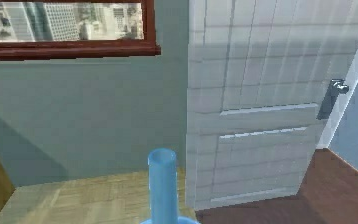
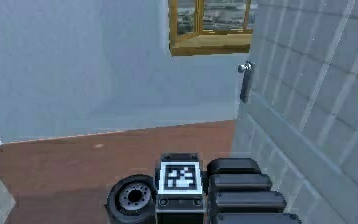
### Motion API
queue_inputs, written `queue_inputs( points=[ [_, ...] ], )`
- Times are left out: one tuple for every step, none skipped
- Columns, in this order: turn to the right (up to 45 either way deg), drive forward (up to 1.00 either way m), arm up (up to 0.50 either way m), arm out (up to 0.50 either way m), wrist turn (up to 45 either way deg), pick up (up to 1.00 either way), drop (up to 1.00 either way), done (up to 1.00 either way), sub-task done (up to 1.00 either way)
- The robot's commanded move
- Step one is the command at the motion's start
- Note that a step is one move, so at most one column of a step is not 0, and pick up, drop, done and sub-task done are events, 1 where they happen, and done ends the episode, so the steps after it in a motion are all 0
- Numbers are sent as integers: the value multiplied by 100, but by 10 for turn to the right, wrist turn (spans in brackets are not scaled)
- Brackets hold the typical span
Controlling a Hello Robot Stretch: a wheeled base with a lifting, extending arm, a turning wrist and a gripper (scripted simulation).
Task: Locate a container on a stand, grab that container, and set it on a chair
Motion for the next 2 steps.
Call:
queue_inputs(
  points=[
    [450, 0, 0, 0, 0, 0, 0, 0, 0],
    [330, 0, 0, 0, 0, 0, 0, 0, 0]
  ],
)
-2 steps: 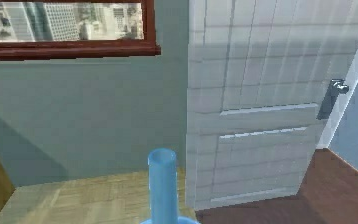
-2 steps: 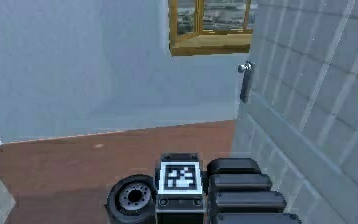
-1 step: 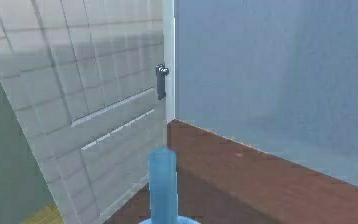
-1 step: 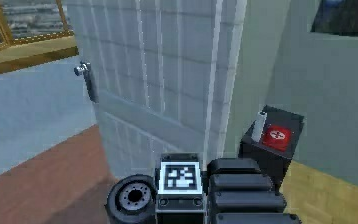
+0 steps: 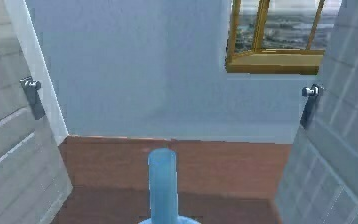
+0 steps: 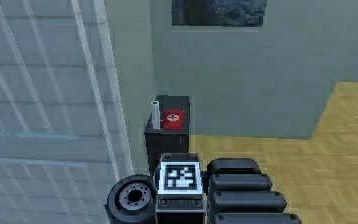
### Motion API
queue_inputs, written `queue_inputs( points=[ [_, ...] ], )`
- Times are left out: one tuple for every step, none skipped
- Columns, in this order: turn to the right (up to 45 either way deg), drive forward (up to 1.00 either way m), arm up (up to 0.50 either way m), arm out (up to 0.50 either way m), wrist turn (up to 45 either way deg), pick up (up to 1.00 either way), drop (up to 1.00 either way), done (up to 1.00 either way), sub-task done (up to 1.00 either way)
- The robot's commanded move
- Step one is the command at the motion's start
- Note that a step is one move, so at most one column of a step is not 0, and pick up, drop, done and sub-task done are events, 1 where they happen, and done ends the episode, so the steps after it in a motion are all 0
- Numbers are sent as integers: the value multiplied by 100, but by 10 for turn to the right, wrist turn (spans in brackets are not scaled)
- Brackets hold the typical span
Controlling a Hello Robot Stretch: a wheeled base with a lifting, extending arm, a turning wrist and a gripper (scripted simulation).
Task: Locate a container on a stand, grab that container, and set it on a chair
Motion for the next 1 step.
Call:
queue_inputs(
  points=[
    [0, 100, 0, 0, 0, 0, 0, 0, 0]
  ],
)
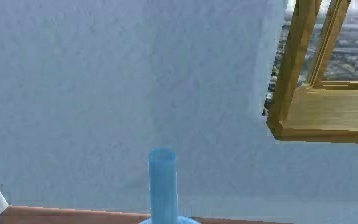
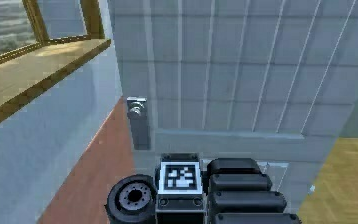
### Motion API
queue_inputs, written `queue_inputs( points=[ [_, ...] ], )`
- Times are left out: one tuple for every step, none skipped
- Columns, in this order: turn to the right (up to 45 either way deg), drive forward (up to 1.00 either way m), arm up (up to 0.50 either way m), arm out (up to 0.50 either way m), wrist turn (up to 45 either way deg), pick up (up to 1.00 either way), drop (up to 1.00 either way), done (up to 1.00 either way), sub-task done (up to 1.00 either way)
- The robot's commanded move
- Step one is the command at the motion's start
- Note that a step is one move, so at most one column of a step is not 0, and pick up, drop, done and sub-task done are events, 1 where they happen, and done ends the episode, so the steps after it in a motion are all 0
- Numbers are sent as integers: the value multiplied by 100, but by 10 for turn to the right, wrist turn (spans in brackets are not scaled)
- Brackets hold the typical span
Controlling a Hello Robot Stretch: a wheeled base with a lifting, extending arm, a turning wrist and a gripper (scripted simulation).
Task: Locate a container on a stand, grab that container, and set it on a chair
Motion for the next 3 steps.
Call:
queue_inputs(
  points=[
    [210, 0, 0, 0, 0, 0, 0, 0, 0],
    [0, 5, 0, 0, 0, 0, 0, 0, 0],
    [270, 0, 0, 0, 0, 0, 0, 0, 0]
  ],
)
